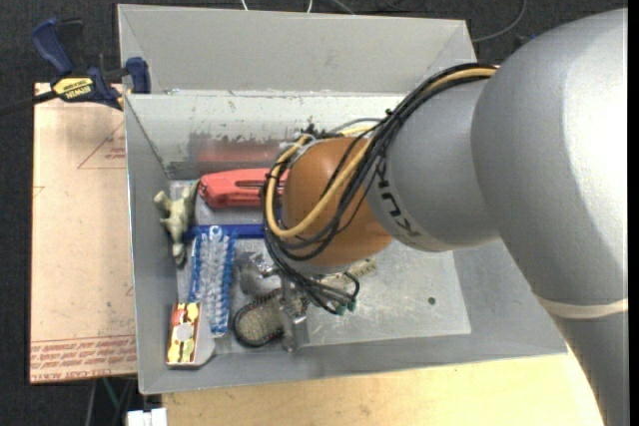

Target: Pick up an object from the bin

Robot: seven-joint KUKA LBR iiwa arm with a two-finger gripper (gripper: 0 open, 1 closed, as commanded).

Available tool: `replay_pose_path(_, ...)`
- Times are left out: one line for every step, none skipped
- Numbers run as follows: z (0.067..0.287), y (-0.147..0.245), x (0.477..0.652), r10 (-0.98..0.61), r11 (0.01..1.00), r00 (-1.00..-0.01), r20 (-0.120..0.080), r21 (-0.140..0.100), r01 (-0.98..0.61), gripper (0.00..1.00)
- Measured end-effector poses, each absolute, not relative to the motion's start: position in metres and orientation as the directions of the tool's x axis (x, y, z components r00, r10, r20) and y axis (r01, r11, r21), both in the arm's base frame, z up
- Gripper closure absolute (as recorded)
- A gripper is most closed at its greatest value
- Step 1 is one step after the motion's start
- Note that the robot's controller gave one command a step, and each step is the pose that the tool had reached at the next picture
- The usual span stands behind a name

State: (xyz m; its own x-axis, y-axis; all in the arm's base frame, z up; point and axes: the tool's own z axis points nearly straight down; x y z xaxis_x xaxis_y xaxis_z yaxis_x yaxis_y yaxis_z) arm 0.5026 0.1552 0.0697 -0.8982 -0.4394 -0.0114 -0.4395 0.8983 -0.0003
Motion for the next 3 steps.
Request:
replay_pose_path(0.0739,0.147,0.492,-0.559,0.829,-0.829,-0.024,-0.001,-0.559,1.0)
replay_pose_path(0.0742,0.147,0.4921,-0.559,0.829,-0.829,-0.024,-0.001,-0.559,1.0)
replay_pose_path(0.0836,0.1469,0.4903,-0.558,0.83,-0.829,-0.018,0.001,-0.558,1.0)
